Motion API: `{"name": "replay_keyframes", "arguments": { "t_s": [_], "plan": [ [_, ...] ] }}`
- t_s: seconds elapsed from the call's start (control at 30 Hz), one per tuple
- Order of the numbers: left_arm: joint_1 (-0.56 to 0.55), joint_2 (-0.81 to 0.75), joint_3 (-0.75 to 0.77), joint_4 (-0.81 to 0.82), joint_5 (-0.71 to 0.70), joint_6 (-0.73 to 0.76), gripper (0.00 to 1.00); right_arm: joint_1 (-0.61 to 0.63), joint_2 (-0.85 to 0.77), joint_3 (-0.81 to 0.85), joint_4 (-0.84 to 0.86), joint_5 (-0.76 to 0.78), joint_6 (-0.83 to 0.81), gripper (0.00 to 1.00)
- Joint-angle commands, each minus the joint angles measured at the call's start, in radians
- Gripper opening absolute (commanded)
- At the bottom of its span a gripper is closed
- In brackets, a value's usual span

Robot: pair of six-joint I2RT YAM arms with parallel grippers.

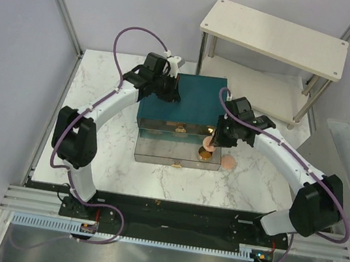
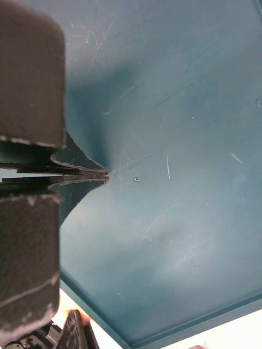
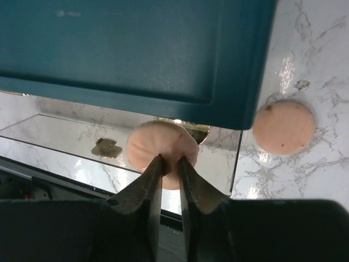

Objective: Organize the makeup

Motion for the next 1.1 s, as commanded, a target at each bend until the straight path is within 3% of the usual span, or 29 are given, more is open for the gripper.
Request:
{"name": "replay_keyframes", "arguments": {
  "t_s": [0.0,0.07,0.1,0.2,0.33,0.47,0.57,0.7,1.07],
  "plan": [
    [0.001,0.051,0.004,-0.086,-0.013,-0.019,0.02,0.007,0.024,0.034,0.053,-0.04,0.004,0.35],
    [0.001,0.054,0.007,-0.086,-0.011,-0.022,0.02,0.009,0.031,0.042,0.053,-0.04,-0.002,0.47],
    [0.001,0.055,0.005,-0.085,-0.011,-0.022,0.02,0.009,0.031,0.044,0.052,-0.04,-0.006,0.58],
    [0.001,0.062,0.014,-0.088,-0.01,-0.026,0.02,0.009,0.024,0.047,0.05,-0.01,-0.008,0.69],
    [0.001,0.066,0.022,-0.088,-0.01,-0.026,0.02,0.007,-0.01,0.045,0.03,0.082,0.0,0.66],
    [0.001,0.074,0.031,-0.091,-0.01,-0.029,0.02,-0.021,-0.054,-0.019,-0.01,0.211,0.012,0.48],
    [0.001,0.078,0.036,-0.091,-0.01,-0.03,0.02,-0.099,-0.068,-0.097,-0.018,0.221,0.009,0.42],
    [0.001,0.083,0.041,-0.089,-0.007,-0.031,0.02,-0.195,-0.056,-0.179,-0.013,0.217,-0.016,0.4],
    [0.001,0.101,0.041,-0.091,0.018,-0.028,0.02,-0.208,0.106,-0.225,0.099,0.129,-0.046,0.41]
  ]
}}
